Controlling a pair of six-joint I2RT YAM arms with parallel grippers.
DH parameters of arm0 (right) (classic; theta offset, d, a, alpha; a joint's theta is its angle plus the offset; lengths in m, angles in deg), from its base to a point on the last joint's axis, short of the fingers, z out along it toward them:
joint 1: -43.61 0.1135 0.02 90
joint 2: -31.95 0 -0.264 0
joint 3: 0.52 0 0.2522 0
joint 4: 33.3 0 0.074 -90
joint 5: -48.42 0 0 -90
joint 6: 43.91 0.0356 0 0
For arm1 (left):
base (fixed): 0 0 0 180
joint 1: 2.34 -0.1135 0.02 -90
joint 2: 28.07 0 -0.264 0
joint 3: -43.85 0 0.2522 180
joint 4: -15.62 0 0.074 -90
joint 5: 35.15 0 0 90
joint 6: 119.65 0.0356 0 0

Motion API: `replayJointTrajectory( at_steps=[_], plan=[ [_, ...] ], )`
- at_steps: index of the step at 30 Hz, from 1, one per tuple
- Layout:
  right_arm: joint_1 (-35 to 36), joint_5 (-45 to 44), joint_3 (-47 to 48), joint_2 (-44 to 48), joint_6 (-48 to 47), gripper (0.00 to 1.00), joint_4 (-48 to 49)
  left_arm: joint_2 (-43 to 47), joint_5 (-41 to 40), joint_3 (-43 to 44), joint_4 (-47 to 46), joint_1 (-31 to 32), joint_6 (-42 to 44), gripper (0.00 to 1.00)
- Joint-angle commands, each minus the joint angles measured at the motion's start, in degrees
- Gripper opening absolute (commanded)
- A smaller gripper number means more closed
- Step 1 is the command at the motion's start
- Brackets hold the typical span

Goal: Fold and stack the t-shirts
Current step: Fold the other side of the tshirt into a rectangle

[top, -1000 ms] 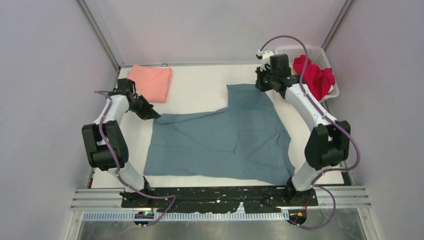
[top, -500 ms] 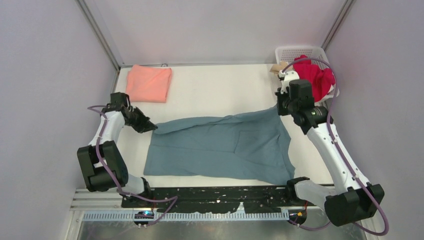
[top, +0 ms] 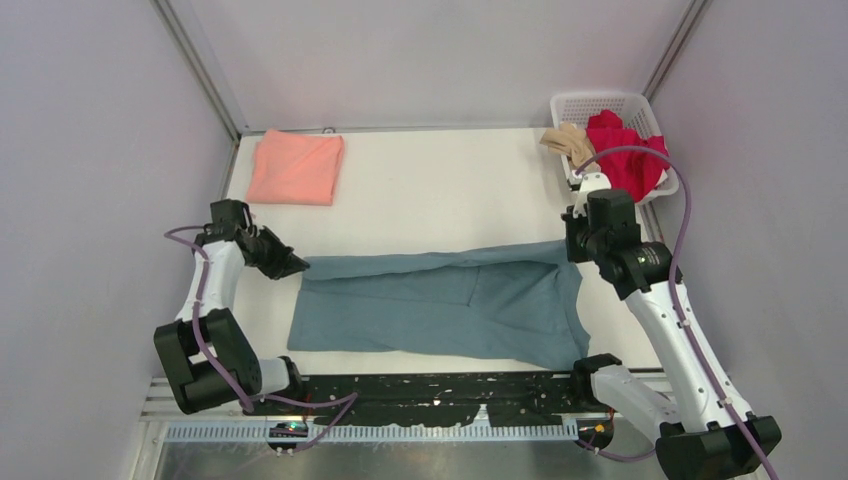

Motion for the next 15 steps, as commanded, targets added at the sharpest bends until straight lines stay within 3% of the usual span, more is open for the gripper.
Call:
replayJointTrajectory(
  at_steps=[1,8,15],
  plan=[
    [0.14,-0.17,-1.08,0.6,2.2,0.06,-3.9,3.25,0.94,-0.23,2.45,-1.39,1.59,0.0],
    [0.16,0.29,2.85,-0.03,3.17,0.06,-9.8,4.28,1.06,-1.16,6.01,-1.44,2.36,0.0],
    [0.2,4.82,8.06,-5.36,6.23,0.07,-17.51,4.58,-3.69,0.07,9.74,-1.53,3.82,0.0]
  ],
)
